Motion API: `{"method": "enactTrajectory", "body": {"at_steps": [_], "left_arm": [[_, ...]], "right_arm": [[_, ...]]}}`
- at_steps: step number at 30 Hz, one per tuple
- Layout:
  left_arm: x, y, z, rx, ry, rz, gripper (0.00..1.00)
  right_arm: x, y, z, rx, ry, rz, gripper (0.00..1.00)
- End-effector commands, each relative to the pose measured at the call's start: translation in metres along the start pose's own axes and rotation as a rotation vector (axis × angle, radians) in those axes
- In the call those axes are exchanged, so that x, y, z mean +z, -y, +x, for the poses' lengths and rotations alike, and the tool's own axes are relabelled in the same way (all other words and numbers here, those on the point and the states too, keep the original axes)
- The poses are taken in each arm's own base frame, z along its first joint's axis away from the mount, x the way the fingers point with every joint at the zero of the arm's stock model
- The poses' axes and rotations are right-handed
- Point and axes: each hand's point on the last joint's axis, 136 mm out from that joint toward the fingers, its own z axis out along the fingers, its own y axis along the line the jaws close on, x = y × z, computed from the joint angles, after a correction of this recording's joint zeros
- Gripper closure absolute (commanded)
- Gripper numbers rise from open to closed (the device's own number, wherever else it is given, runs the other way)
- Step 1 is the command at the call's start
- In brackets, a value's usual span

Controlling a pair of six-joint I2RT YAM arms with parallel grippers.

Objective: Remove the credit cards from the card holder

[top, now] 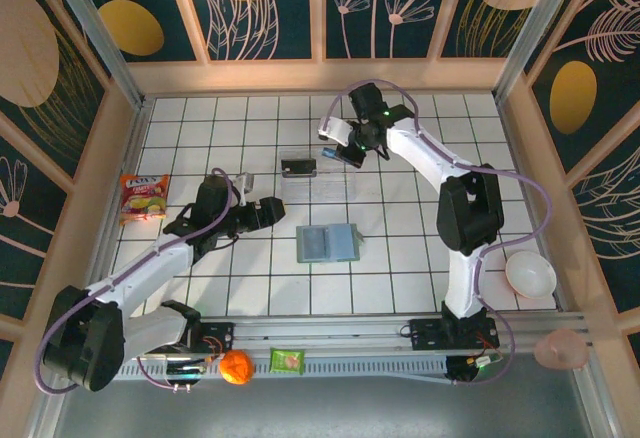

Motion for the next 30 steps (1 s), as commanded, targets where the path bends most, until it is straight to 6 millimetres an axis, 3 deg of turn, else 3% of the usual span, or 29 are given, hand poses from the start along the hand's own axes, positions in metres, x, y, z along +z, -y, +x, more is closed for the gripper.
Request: {"method": "enactTrajectory", "body": {"at_steps": [1, 11, 19, 30], "left_arm": [[0.001, -0.001, -0.007, -0.023, 0.01, -0.012, 0.21], [0.006, -0.006, -0.005, -0.024, -0.006, -0.031, 0.21], [0.011, -0.009, -0.005, -0.024, -0.012, -0.036, 0.21], [0.009, -0.01, -0.006, -0.022, -0.011, -0.041, 0.21]], "right_arm": [[-0.018, -0.003, -0.006, -0.039, 0.037, -0.009, 1.0], [0.002, -0.002, 0.007, -0.037, -0.013, -0.036, 1.0], [0.003, -0.016, 0.007, -0.048, -0.012, -0.098, 1.0], [0.027, -0.033, 0.008, -0.061, -0.041, -0.165, 1.0]]}}
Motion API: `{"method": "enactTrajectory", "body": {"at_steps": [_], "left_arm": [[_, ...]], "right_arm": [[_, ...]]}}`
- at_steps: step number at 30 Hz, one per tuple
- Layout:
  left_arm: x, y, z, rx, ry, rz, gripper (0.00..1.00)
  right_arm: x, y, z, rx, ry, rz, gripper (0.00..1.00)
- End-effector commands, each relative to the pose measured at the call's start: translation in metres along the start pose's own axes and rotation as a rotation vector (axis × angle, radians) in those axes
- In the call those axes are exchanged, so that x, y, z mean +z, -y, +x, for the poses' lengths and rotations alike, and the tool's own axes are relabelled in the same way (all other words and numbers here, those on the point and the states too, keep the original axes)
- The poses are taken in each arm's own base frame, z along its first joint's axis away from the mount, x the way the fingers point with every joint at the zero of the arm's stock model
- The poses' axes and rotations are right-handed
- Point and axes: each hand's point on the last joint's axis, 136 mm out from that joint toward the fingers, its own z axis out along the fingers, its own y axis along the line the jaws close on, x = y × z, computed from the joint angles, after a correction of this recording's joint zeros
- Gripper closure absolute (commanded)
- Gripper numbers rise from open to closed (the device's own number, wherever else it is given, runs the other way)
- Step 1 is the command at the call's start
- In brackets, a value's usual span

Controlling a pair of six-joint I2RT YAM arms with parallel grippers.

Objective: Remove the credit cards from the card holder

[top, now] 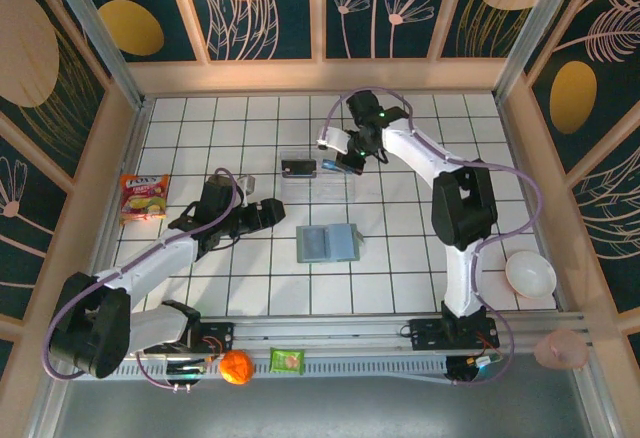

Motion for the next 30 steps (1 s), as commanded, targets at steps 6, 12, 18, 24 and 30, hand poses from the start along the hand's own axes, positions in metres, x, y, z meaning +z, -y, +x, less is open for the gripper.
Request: {"method": "enactTrajectory", "body": {"at_steps": [6, 12, 18, 24, 30], "left_arm": [[-0.003, 0.008, -0.012, 0.013, 0.02, 0.02, 0.21], [-0.001, 0.01, -0.011, 0.012, 0.013, 0.034, 0.21], [0.0, 0.011, -0.013, 0.015, 0.022, 0.041, 0.2], [-0.002, 0.015, -0.022, 0.027, 0.066, 0.052, 0.17], [-0.01, 0.027, -0.038, 0.046, 0.157, 0.097, 0.01]], "right_arm": [[0.011, -0.012, -0.013, -0.028, 0.005, -0.038, 0.98], [-0.001, 0.005, -0.032, 0.0, 0.083, 0.044, 0.79], [-0.029, 0.018, -0.064, 0.024, 0.231, 0.128, 0.7], [-0.062, 0.034, -0.105, 0.147, 0.448, 0.193, 0.66], [-0.119, 0.027, -0.133, 0.514, 0.814, 0.154, 0.64]]}}
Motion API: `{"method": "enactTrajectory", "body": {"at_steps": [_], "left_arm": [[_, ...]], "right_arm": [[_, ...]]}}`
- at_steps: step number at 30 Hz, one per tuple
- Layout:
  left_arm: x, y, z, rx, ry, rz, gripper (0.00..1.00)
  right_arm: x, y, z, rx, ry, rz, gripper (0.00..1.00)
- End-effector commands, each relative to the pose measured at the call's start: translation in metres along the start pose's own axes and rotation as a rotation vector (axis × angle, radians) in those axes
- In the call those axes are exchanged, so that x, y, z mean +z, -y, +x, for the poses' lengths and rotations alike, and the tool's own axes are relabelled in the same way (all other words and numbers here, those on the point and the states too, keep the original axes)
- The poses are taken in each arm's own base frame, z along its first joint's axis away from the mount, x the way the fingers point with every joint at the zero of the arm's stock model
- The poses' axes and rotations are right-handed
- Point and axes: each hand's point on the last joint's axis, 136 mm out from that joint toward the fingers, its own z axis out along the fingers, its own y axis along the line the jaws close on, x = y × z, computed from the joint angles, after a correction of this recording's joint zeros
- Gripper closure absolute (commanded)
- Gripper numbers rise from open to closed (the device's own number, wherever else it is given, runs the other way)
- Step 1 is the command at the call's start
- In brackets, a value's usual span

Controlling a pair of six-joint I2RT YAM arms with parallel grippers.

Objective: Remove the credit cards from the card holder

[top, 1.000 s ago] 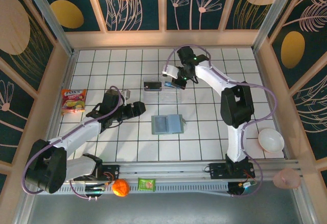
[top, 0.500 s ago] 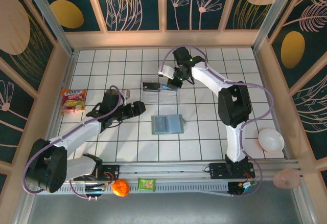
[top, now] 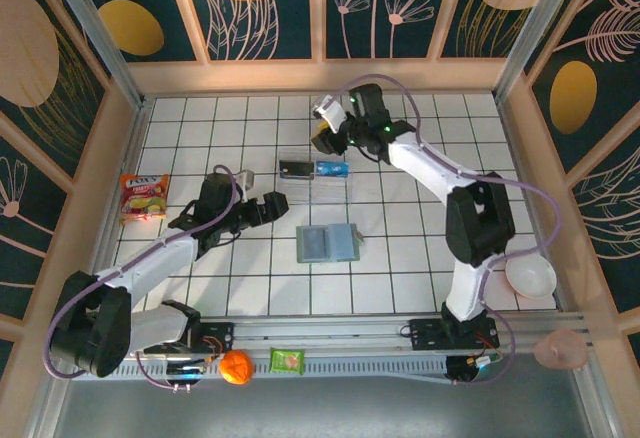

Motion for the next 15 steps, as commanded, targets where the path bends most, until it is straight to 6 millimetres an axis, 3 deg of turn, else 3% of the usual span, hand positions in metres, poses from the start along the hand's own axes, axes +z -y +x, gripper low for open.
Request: {"method": "enactTrajectory", "body": {"at_steps": [1, 4, 6, 9, 13, 15], "left_arm": [[-0.008, 0.016, -0.023, 0.029, 0.103, 0.059, 0.01], [-0.012, 0.021, -0.026, 0.034, 0.141, 0.096, 0.01], [-0.012, 0.025, -0.022, 0.041, 0.14, 0.137, 0.01], [-0.01, 0.024, -0.013, 0.044, 0.115, 0.162, 0.01], [-0.013, 0.018, -0.004, 0.048, 0.119, 0.163, 0.01], [-0.016, 0.016, -0.003, 0.052, 0.13, 0.158, 0.01]], "right_arm": [[-0.035, -0.007, -0.059, 0.284, 0.283, -0.015, 0.62], [-0.047, -0.014, -0.036, 0.487, 0.264, 0.024, 0.6], [-0.049, -0.027, -0.007, 0.577, 0.199, 0.052, 0.59], [-0.048, -0.062, 0.041, 0.61, 0.041, 0.086, 0.58], [-0.036, -0.125, 0.1, 0.513, -0.174, 0.119, 0.56], [-0.028, -0.146, 0.128, 0.48, -0.272, 0.138, 0.56]]}}
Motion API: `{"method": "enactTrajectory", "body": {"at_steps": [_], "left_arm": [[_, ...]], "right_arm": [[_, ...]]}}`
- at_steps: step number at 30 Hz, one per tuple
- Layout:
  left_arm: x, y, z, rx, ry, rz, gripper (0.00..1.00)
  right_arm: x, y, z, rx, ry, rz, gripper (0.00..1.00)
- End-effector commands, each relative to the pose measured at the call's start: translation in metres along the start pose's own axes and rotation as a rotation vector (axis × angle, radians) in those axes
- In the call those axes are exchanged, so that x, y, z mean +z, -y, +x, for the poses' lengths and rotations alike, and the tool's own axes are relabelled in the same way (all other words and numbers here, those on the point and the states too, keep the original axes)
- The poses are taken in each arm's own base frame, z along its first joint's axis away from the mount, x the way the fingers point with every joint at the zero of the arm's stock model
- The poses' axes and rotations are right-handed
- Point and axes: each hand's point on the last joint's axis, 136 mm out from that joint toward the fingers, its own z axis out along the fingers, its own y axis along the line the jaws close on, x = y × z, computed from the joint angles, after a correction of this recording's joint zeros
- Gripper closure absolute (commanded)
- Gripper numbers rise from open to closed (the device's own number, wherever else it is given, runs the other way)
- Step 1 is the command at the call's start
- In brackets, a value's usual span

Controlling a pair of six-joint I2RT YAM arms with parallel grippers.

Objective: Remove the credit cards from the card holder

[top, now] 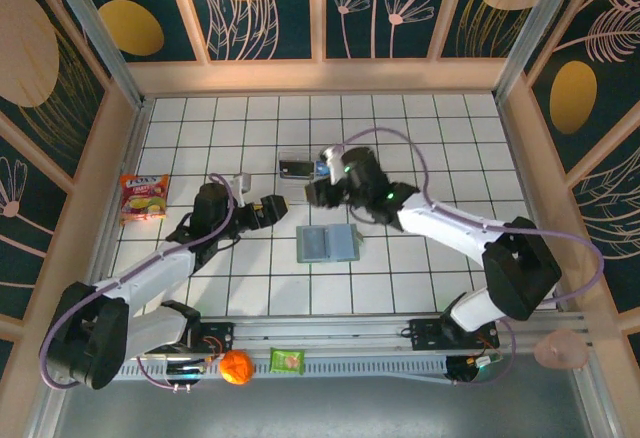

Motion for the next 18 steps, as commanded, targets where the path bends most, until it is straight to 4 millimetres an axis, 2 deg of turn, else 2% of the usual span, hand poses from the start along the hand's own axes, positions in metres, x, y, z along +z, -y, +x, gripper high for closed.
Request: {"method": "enactTrajectory", "body": {"at_steps": [1, 5, 10, 14, 18], "left_arm": [[-0.009, 0.011, -0.01, 0.025, 0.06, 0.051, 0.01], [-0.016, 0.009, -0.008, 0.031, 0.081, 0.043, 0.01], [-0.026, -0.006, -0.01, 0.033, 0.131, -0.043, 0.01], [-0.035, -0.014, -0.015, 0.036, 0.171, -0.103, 0.01], [-0.037, -0.013, -0.016, 0.03, 0.183, -0.098, 0.01]], "right_arm": [[0.012, 0.009, 0.062, -0.015, -0.159, 0.168, 0.56], [0.028, -0.005, 0.092, -0.119, -0.235, 0.243, 0.56], [0.04, -0.003, 0.122, -0.214, -0.317, 0.336, 0.57], [0.04, 0.001, 0.124, -0.235, -0.317, 0.372, 0.58], [0.04, -0.002, 0.119, -0.241, -0.307, 0.363, 0.59]]}}
